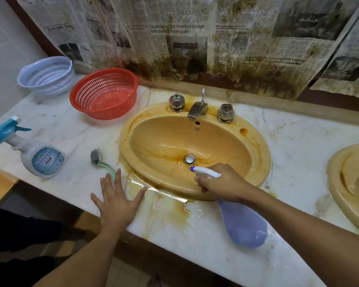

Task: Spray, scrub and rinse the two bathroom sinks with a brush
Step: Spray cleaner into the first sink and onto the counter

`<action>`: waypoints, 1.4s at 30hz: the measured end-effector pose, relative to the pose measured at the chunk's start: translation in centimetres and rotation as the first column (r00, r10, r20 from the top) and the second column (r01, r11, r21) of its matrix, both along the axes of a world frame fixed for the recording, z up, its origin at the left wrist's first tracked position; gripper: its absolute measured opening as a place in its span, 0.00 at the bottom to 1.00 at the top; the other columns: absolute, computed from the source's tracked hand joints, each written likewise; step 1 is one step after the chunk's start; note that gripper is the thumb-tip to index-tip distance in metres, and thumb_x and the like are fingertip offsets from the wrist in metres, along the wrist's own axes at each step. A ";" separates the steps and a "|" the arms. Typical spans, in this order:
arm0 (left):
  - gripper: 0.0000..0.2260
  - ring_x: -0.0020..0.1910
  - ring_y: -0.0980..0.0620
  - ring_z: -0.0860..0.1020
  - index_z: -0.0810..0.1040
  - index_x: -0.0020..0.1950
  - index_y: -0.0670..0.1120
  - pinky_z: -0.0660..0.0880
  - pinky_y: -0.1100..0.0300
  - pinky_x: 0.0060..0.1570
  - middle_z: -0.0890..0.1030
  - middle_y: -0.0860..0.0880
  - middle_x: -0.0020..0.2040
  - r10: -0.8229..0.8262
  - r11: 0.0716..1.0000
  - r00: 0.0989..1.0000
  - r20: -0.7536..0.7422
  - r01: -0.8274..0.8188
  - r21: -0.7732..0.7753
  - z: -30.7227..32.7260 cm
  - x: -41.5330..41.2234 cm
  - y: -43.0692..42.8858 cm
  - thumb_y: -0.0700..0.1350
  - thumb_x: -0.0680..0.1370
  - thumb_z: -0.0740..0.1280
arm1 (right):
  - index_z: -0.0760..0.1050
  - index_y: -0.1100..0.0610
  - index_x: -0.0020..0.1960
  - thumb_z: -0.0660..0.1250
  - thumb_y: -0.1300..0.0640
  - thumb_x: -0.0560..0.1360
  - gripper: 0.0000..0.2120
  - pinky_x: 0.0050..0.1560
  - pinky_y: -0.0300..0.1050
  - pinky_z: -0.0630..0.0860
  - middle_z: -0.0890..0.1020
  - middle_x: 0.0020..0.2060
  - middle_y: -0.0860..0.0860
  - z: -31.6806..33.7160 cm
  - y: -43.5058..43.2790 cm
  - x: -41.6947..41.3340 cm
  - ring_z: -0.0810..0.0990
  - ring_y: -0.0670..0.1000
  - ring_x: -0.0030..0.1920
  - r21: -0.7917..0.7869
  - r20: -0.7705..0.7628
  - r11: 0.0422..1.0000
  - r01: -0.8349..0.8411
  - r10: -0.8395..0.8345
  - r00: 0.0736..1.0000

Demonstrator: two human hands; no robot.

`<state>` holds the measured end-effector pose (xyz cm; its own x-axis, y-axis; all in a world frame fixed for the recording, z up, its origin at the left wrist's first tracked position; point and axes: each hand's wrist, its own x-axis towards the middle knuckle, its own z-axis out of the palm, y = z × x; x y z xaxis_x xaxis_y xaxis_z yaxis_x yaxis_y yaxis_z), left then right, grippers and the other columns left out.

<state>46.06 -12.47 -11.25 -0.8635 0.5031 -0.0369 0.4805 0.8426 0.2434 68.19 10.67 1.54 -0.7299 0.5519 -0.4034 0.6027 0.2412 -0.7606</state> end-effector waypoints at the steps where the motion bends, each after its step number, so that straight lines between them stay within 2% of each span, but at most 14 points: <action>1: 0.46 0.83 0.44 0.44 0.42 0.83 0.57 0.40 0.32 0.76 0.48 0.45 0.84 0.001 1.000 1.000 0.002 -0.001 -0.006 0.1 0.0 0.0 0.80 0.73 0.50 | 0.79 0.65 0.41 0.67 0.48 0.78 0.19 0.37 0.48 0.77 0.83 0.34 0.57 0.0 0.0 -0.3 0.74 0.46 0.26 0.009 -0.016 0.999 0.046 -0.045 0.999; 3: 0.46 0.83 0.44 0.44 0.42 0.83 0.57 0.41 0.32 0.76 0.48 0.45 0.84 0.002 1.000 1.000 -0.004 -0.002 -0.015 0.1 0.0 0.0 0.80 0.73 0.51 | 0.79 0.63 0.38 0.68 0.49 0.77 0.18 0.36 0.43 0.75 0.83 0.32 0.56 0.2 -0.1 -1.0 0.76 0.45 0.27 -0.003 -0.039 0.995 0.095 -0.095 0.995; 5: 0.46 0.83 0.44 0.44 0.41 0.83 0.57 0.42 0.32 0.77 0.48 0.45 0.84 0.001 1.000 1.000 -0.006 -0.001 -0.025 0.1 -0.1 0.1 0.80 0.73 0.49 | 0.81 0.60 0.40 0.67 0.46 0.78 0.17 0.37 0.41 0.73 0.84 0.33 0.52 0.6 -0.4 -1.8 0.77 0.43 0.30 0.017 -0.026 0.999 0.048 -0.047 0.999; 9: 0.47 0.83 0.44 0.45 0.40 0.83 0.58 0.43 0.32 0.77 0.49 0.44 0.84 -0.001 1.000 1.000 -0.002 0.001 -0.003 -0.1 -0.2 -0.1 0.82 0.71 0.48 | 0.76 0.60 0.42 0.66 0.43 0.80 0.20 0.41 0.48 0.71 0.79 0.37 0.52 1.3 -1.2 -3.6 0.75 0.50 0.37 0.091 -0.034 0.995 -0.048 0.051 0.998; 12: 0.48 0.83 0.44 0.46 0.41 0.83 0.57 0.45 0.31 0.76 0.50 0.43 0.84 -0.006 1.000 1.000 -0.007 0.006 0.001 -0.1 -0.3 -0.2 0.82 0.71 0.46 | 0.80 0.64 0.45 0.66 0.46 0.80 0.20 0.46 0.51 0.77 0.83 0.41 0.57 1.1 -2.1 -5.0 0.80 0.55 0.41 0.135 -0.078 0.990 0.036 -0.025 0.997; 15: 0.47 0.83 0.43 0.46 0.40 0.83 0.57 0.44 0.31 0.76 0.49 0.43 0.84 -0.021 1.000 1.000 -0.003 0.021 0.005 -0.1 -0.4 -0.2 0.81 0.71 0.47 | 0.79 0.66 0.43 0.66 0.49 0.79 0.19 0.38 0.47 0.76 0.84 0.36 0.59 0.7 -2.8 -6.0 0.79 0.51 0.32 0.077 -0.080 0.980 0.181 -0.175 0.981; 17: 0.47 0.83 0.42 0.46 0.41 0.83 0.57 0.45 0.30 0.76 0.50 0.43 0.84 -0.027 1.000 1.000 -0.003 0.027 0.015 -0.1 -0.4 -0.3 0.81 0.72 0.47 | 0.79 0.65 0.43 0.66 0.49 0.79 0.19 0.37 0.44 0.74 0.84 0.35 0.57 0.5 -3.2 -6.1 0.77 0.47 0.29 0.052 -0.058 0.982 0.184 -0.181 0.982; 21: 0.47 0.83 0.42 0.46 0.40 0.83 0.57 0.44 0.30 0.76 0.49 0.43 0.84 -0.037 0.999 0.999 -0.008 0.037 -0.007 -0.3 -0.6 -0.3 0.81 0.72 0.47 | 0.76 0.59 0.43 0.64 0.44 0.81 0.19 0.39 0.47 0.69 0.80 0.36 0.52 0.7 -3.0 -5.3 0.76 0.52 0.38 0.144 0.002 0.985 0.091 -0.092 0.996; 24: 0.47 0.83 0.42 0.45 0.40 0.83 0.57 0.43 0.30 0.76 0.48 0.42 0.84 -0.039 0.999 0.999 -0.006 0.039 -0.001 -0.3 -0.6 -0.4 0.81 0.72 0.46 | 0.80 0.61 0.46 0.65 0.42 0.79 0.20 0.40 0.53 0.77 0.84 0.38 0.57 0.6 -1.4 -3.8 0.80 0.58 0.37 0.139 -0.063 0.948 0.285 -0.279 0.958; 28: 0.47 0.83 0.42 0.45 0.41 0.83 0.56 0.44 0.30 0.75 0.49 0.42 0.84 -0.036 0.999 0.999 -0.007 0.035 -0.011 -0.3 -0.5 -0.3 0.81 0.72 0.45 | 0.79 0.64 0.39 0.67 0.45 0.76 0.21 0.38 0.61 0.82 0.83 0.36 0.63 0.7 0.2 -1.6 0.81 0.62 0.31 0.090 -0.086 0.824 0.559 -0.553 0.829; 31: 0.47 0.83 0.41 0.45 0.41 0.84 0.56 0.44 0.30 0.75 0.49 0.42 0.84 -0.038 0.999 0.999 -0.008 0.038 -0.020 -0.2 -0.5 -0.2 0.81 0.72 0.45 | 0.80 0.63 0.41 0.67 0.46 0.78 0.19 0.43 0.59 0.81 0.83 0.37 0.61 0.7 0.8 -0.3 0.82 0.63 0.35 0.125 -0.071 0.832 0.541 -0.537 0.841; 35: 0.47 0.83 0.41 0.45 0.42 0.83 0.56 0.44 0.30 0.75 0.48 0.43 0.84 -0.037 0.999 0.999 -0.004 0.036 -0.032 -0.3 -0.5 -0.2 0.81 0.71 0.43 | 0.80 0.54 0.42 0.68 0.42 0.79 0.17 0.44 0.53 0.79 0.80 0.33 0.53 1.0 1.4 1.2 0.81 0.59 0.37 0.122 -0.082 0.866 0.485 -0.478 0.874; 39: 0.47 0.83 0.41 0.44 0.44 0.83 0.56 0.43 0.30 0.75 0.47 0.43 0.84 -0.039 0.998 0.999 0.007 0.039 -0.046 -0.3 -0.6 -0.3 0.81 0.71 0.42 | 0.81 0.59 0.39 0.67 0.45 0.77 0.18 0.43 0.60 0.83 0.84 0.33 0.54 0.7 2.2 2.6 0.80 0.55 0.31 0.050 -0.119 0.773 0.632 -0.624 0.773; 42: 0.47 0.83 0.42 0.43 0.45 0.83 0.56 0.42 0.30 0.75 0.47 0.43 0.84 -0.039 0.997 0.999 0.017 0.040 -0.061 -0.3 -0.5 -0.2 0.81 0.71 0.41 | 0.81 0.62 0.40 0.66 0.47 0.77 0.18 0.42 0.60 0.83 0.84 0.32 0.56 1.0 2.6 3.8 0.79 0.53 0.30 0.021 -0.131 0.735 0.678 -0.670 0.730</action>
